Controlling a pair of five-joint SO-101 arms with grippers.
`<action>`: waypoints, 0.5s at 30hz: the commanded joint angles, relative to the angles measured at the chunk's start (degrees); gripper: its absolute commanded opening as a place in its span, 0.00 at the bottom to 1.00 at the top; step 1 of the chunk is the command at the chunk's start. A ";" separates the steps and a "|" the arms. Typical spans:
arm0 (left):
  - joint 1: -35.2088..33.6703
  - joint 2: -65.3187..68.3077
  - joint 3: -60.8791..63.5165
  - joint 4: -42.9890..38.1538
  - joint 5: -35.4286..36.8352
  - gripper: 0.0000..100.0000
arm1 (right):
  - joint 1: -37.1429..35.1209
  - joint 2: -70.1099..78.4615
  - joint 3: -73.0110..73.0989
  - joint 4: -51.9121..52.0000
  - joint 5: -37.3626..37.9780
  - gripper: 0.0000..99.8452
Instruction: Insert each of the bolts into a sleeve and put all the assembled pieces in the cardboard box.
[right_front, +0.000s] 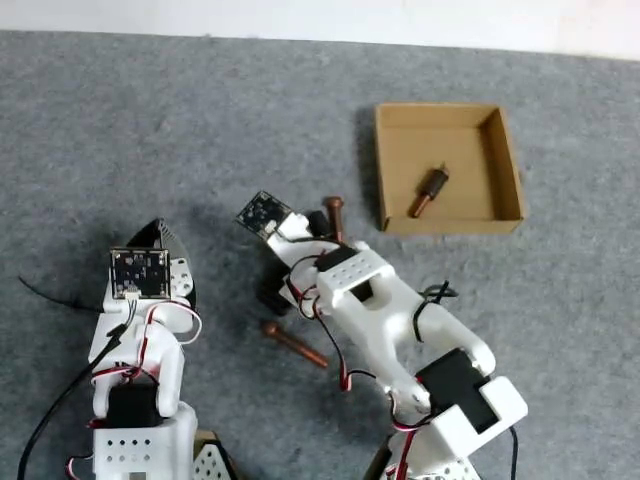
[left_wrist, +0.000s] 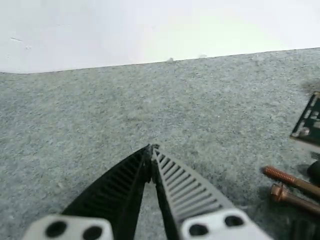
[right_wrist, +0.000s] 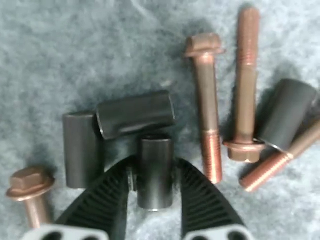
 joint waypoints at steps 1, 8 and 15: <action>-0.48 -0.66 1.10 -0.97 0.26 0.01 | 1.71 -6.73 2.59 0.31 -1.93 0.00; -0.48 -0.66 1.10 -0.97 0.26 0.01 | 2.33 -25.36 12.18 0.22 -3.34 0.00; -0.48 -0.66 1.10 -0.97 0.26 0.01 | 7.08 -42.51 19.56 -0.48 -3.34 0.00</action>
